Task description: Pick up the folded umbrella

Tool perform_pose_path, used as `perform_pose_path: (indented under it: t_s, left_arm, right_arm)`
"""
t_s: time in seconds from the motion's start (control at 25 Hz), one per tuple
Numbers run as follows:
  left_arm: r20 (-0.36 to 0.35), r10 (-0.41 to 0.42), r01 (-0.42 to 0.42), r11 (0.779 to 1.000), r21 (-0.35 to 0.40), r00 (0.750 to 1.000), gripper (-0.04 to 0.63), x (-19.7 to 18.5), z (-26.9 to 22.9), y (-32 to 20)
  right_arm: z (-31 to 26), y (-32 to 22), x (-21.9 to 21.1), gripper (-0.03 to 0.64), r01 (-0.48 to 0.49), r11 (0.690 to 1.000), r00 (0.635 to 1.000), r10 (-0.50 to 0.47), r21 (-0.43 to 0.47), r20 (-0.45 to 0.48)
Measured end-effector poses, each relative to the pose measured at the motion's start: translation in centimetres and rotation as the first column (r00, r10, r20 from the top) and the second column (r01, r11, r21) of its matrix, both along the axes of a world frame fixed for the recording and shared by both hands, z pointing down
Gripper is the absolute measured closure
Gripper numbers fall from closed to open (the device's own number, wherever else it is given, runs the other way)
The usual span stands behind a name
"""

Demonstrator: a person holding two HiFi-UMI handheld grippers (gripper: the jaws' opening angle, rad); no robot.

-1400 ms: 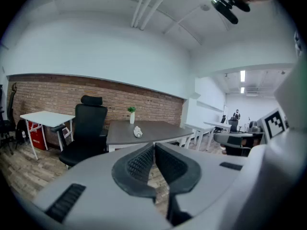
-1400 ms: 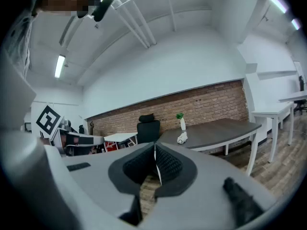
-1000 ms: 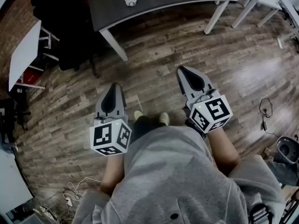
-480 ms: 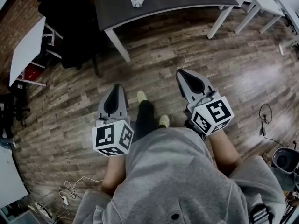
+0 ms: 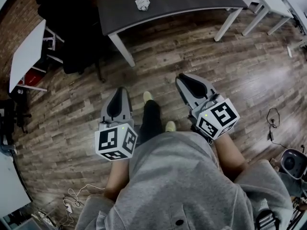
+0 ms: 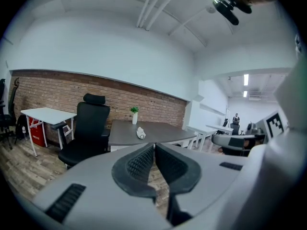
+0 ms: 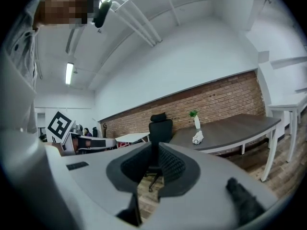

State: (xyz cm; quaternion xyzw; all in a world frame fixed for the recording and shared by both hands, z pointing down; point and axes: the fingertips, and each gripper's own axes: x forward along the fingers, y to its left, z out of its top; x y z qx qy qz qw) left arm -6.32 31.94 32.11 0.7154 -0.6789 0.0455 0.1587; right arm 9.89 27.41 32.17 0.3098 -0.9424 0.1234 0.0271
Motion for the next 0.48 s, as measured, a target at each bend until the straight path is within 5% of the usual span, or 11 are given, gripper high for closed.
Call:
perform_pose_path:
  t_s: [0.48]
  left_arm:
    - [-0.016, 0.054, -0.055, 0.998, -0.041, 0.998, 0.572, -0.9, 1.5, -8.8]
  right_arm:
    - [2.0, -8.2, -1.6, 0.572, -0.062, 0.998, 0.984, 0.066, 0.026, -0.167]
